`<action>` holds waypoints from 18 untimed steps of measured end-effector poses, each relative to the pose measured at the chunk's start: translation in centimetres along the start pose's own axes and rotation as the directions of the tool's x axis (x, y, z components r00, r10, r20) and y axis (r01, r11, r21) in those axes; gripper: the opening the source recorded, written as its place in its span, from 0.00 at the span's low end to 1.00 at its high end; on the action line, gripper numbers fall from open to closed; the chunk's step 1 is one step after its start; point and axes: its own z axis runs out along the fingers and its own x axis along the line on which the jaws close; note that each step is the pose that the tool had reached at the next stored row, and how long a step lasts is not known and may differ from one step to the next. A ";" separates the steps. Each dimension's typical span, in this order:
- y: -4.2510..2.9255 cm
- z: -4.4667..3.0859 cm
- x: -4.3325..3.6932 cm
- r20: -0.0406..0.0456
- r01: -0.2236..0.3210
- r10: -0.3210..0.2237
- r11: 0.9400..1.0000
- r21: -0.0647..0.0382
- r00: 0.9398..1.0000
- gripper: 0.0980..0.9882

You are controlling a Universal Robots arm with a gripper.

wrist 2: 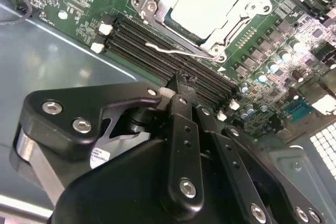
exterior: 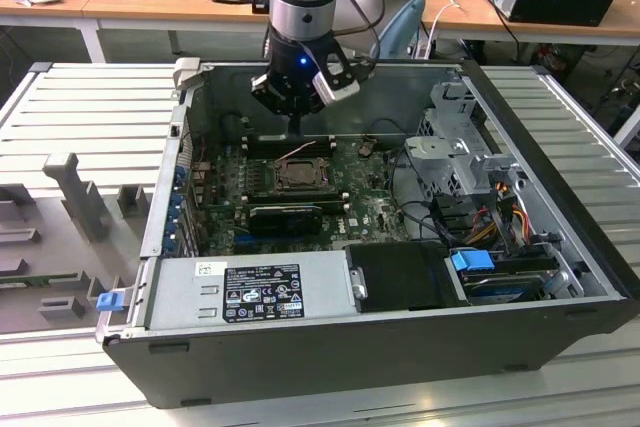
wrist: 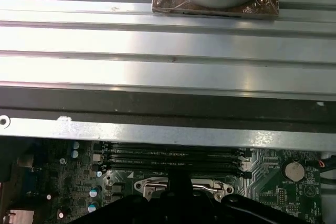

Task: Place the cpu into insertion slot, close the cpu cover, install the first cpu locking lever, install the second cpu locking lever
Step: 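Install the first cpu locking lever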

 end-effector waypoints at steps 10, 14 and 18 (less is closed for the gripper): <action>-0.17 0.74 -0.03 0.000 0.000 0.000 1.000 0.000 1.000 0.01; -0.19 0.88 -0.09 0.000 0.000 0.000 1.000 0.000 1.000 0.01; -0.22 1.05 -0.27 0.000 0.000 0.000 1.000 0.000 1.000 0.01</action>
